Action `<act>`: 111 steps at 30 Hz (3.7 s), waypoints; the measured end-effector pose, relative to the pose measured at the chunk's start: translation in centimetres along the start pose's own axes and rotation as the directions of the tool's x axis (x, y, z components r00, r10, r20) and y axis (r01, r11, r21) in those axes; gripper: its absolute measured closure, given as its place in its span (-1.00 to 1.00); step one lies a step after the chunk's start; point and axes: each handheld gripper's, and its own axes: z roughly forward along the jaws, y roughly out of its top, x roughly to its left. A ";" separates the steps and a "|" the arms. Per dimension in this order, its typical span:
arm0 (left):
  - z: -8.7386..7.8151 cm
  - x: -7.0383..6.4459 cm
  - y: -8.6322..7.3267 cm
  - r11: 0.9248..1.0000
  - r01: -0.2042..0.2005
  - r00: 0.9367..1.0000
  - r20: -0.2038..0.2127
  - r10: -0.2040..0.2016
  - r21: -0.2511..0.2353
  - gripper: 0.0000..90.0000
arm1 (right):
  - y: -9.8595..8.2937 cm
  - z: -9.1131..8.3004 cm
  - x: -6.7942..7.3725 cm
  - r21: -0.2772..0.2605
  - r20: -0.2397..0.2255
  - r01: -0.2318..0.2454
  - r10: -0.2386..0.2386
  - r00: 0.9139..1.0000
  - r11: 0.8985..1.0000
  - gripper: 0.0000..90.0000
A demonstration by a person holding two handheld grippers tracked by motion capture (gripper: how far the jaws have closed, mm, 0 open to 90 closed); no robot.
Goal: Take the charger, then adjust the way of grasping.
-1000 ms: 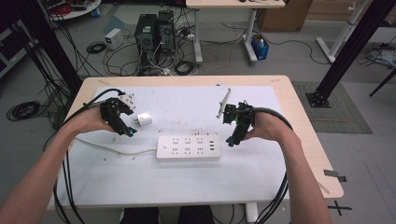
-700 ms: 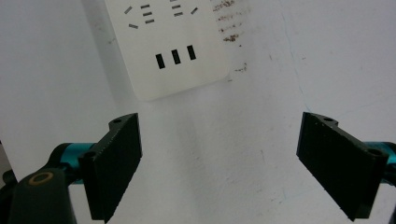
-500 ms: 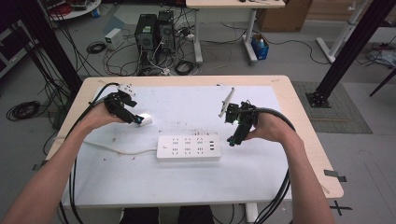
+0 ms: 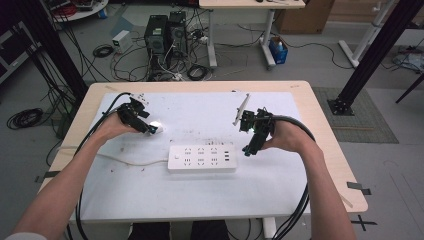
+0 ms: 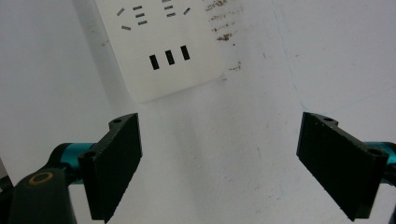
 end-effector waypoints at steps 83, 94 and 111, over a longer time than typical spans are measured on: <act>-1.1 -2.1 0.9 0.982 -0.190 0.981 -0.033 0.190 0.025 -0.06 | 0.5 0.3 -0.1 0.023 0.013 -0.016 0.016 1.000 1.000 -0.70; -3.8 -3.9 1.4 0.978 -0.208 0.976 -0.064 0.207 -0.006 -0.06 | 0.9 -0.3 0.0 0.004 0.027 -0.029 0.029 0.999 1.000 -0.70; -6.7 -12.0 3.7 0.907 -0.388 0.918 -0.155 0.365 -0.161 -0.06 | 1.3 -2.9 -0.1 -0.169 -0.011 -0.167 0.167 0.986 0.971 -0.70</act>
